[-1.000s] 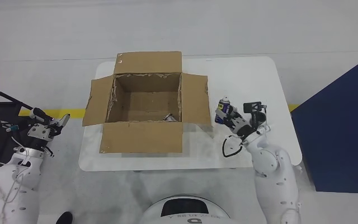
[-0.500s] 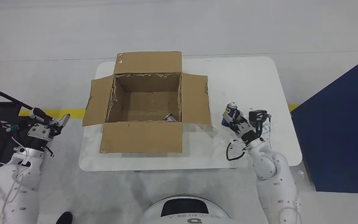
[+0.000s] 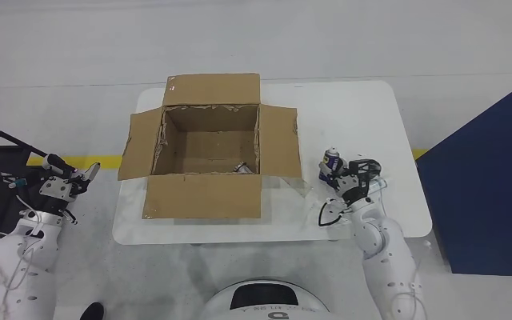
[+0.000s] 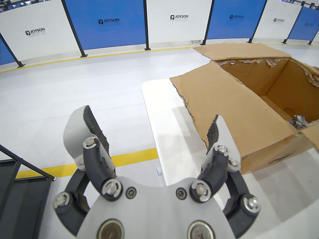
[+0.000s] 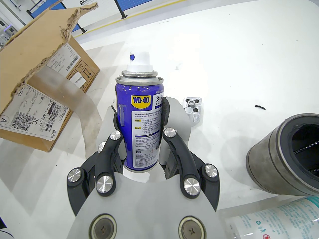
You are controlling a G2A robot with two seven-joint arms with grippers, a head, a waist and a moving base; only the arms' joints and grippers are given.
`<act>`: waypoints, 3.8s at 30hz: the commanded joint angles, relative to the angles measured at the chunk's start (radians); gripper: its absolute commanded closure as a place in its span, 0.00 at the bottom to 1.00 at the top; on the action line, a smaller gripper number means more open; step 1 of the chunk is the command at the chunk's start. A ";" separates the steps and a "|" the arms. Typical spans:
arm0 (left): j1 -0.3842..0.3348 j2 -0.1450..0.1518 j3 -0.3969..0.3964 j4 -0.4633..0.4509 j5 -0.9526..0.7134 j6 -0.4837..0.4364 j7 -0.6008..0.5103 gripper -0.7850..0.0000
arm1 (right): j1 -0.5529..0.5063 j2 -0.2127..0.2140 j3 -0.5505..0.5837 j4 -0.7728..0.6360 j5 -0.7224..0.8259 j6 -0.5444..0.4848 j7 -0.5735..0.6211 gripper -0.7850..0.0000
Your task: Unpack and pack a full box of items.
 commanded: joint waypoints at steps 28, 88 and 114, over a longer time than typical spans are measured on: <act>0.000 0.000 0.000 0.000 0.000 0.000 0.000 0.00 | -0.032 0.026 -0.024 0.023 0.025 0.013 -0.057 0.61; 0.000 0.000 0.000 0.000 0.000 0.000 0.000 0.00 | -0.196 0.056 0.012 -0.232 0.265 -0.067 -0.035 0.00; 0.000 0.000 0.000 0.000 0.000 0.000 0.000 0.00 | -0.090 0.080 -0.080 -0.627 0.280 -0.043 0.387 0.00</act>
